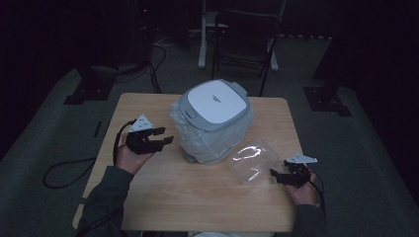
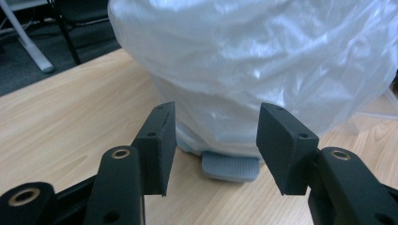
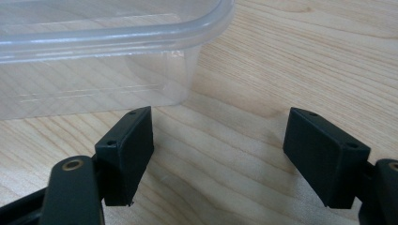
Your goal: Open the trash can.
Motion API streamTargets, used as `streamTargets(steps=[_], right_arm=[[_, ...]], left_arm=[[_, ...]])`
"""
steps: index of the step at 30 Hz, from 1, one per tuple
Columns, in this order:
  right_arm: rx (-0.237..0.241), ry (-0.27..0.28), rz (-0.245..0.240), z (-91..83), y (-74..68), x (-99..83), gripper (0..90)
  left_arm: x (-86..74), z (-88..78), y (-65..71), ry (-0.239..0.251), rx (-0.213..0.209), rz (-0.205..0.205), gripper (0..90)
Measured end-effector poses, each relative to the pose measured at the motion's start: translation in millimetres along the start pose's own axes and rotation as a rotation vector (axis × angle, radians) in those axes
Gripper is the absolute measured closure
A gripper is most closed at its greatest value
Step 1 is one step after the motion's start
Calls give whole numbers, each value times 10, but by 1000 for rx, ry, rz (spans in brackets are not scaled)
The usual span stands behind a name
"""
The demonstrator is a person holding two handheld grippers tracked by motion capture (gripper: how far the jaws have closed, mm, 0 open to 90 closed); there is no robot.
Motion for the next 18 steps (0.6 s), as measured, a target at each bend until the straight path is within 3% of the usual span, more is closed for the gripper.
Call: streamTargets(steps=[18], right_arm=[[-2,1,-1,-1,1,1,238]], left_arm=[[441,-208,-1,77,-40,22,557]])
Point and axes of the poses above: each handheld gripper's, and its own axes: z roughly forward along the jaws, x roughly out of its top, y roughly to its right, the point moved 7 cm from there along z, roughly forward along the jaws, and after that the axes turned 5 degrees about z, right-handed, at the moved point
